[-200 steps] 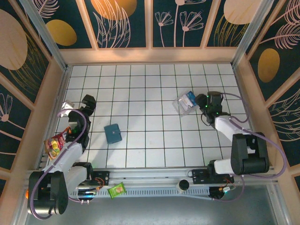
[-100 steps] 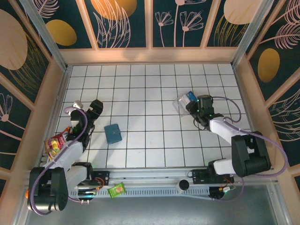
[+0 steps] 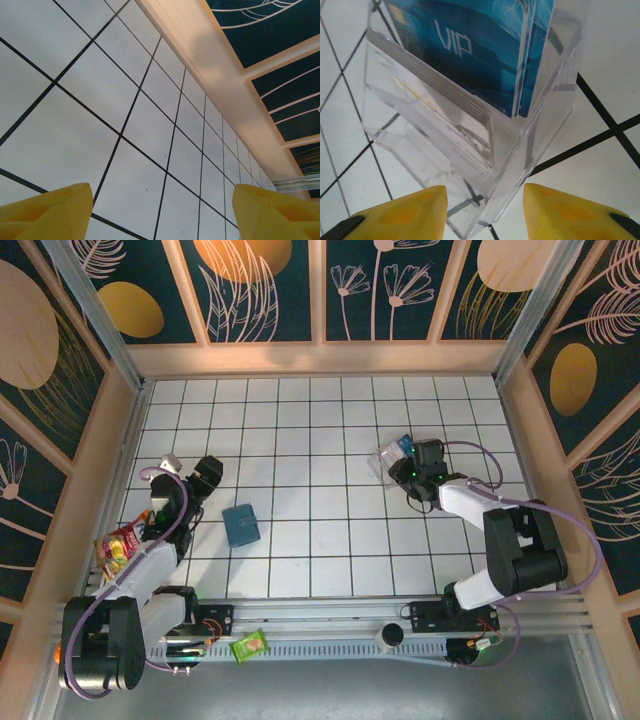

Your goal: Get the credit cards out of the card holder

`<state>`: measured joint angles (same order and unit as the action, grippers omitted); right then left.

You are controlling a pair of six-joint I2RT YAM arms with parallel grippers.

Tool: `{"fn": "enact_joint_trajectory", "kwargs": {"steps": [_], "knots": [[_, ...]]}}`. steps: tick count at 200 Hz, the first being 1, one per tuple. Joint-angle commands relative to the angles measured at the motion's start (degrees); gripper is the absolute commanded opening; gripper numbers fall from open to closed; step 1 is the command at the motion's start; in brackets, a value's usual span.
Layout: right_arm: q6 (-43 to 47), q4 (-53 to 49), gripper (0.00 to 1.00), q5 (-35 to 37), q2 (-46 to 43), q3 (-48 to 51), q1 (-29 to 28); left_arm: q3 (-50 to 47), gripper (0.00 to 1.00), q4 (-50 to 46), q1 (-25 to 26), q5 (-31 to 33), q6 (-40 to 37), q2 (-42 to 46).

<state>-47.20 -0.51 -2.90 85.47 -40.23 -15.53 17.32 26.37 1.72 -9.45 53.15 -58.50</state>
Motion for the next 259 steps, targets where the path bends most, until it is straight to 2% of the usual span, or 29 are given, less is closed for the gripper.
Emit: {"fn": "enact_joint_trajectory", "kwargs": {"steps": [1, 57, 105, 158, 201, 259], "knots": [[1.5, -2.1, 0.41, 0.9, 1.6, -2.1, -0.2, 0.0, 0.73, 0.2, 0.0, -1.7, -1.2, 0.1], [7.0, -5.4, 0.26, -0.2, 4.4, -4.3, -0.4, 0.5, 0.73, -1.1, 0.0, -2.1, -1.5, 0.4], [15.8, -8.3, 0.19, -2.5, 6.8, -7.3, -1.7, 1.1, 0.74, -1.5, 0.0, -3.5, -1.6, 0.2], [24.3, -11.4, 0.16, -2.6, 10.0, -14.3, -7.9, 1.8, 0.74, -3.3, 0.0, -5.4, -1.9, 0.9], [25.5, -12.9, 0.15, -1.6, 14.4, -20.3, -13.3, 1.2, 0.74, -4.8, 0.0, -6.4, -1.9, 2.7], [24.5, -13.6, 0.14, -1.8, 19.7, -26.9, -17.1, 0.1, 0.74, -6.9, 0.0, -7.0, -2.3, 5.1]]}}
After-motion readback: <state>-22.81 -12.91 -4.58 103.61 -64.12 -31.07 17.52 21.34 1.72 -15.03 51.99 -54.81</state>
